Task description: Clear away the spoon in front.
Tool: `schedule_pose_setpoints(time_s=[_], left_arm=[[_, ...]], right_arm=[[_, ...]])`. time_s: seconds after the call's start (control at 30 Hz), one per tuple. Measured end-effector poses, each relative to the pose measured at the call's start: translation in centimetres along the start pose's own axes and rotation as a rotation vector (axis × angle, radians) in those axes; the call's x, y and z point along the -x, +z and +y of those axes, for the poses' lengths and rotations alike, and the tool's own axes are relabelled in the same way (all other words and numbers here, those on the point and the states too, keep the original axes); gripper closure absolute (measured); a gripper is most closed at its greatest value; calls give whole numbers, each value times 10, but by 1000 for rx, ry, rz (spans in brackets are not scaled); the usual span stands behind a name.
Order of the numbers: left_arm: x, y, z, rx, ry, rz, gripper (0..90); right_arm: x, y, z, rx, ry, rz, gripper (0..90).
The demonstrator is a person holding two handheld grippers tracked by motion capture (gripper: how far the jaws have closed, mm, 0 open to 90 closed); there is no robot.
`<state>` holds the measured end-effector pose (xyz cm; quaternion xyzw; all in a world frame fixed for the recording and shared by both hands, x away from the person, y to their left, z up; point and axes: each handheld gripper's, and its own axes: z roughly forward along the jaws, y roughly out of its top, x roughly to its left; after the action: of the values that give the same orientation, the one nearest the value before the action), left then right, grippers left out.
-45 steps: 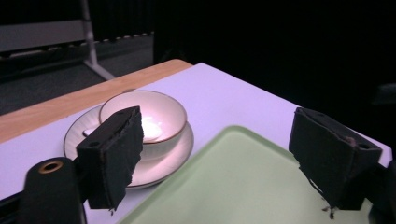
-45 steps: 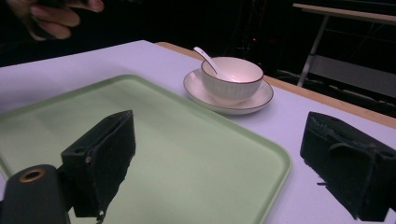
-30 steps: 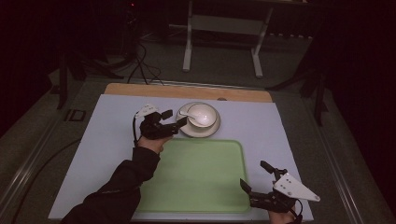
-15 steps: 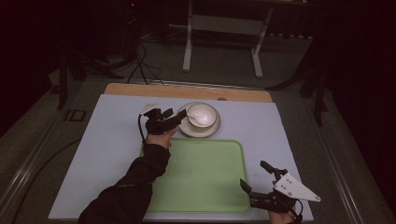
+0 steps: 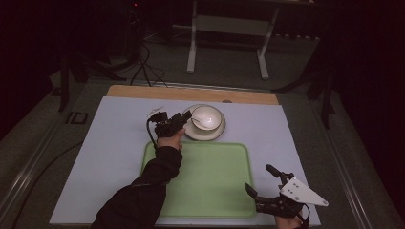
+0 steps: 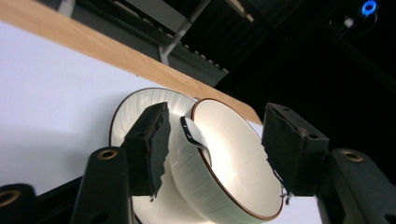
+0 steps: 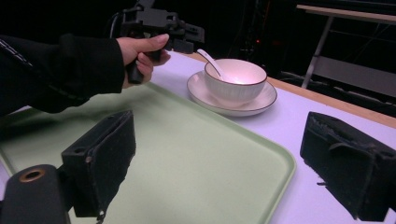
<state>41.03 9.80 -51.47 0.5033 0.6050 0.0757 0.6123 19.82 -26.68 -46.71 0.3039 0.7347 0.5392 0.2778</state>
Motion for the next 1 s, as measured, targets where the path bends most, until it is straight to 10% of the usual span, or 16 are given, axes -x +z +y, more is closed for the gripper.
schedule_pose_setpoints(time_s=[0.63, 1.0], left_arm=[[-9, 21, -14, 19, -162, 19, 637], [-5, 26, -13, 14, -145, -27, 812]], right_arm=[[4, -3, 0, 10, 15, -6, 104], [3, -2, 0, 4, 10, 6, 115]])
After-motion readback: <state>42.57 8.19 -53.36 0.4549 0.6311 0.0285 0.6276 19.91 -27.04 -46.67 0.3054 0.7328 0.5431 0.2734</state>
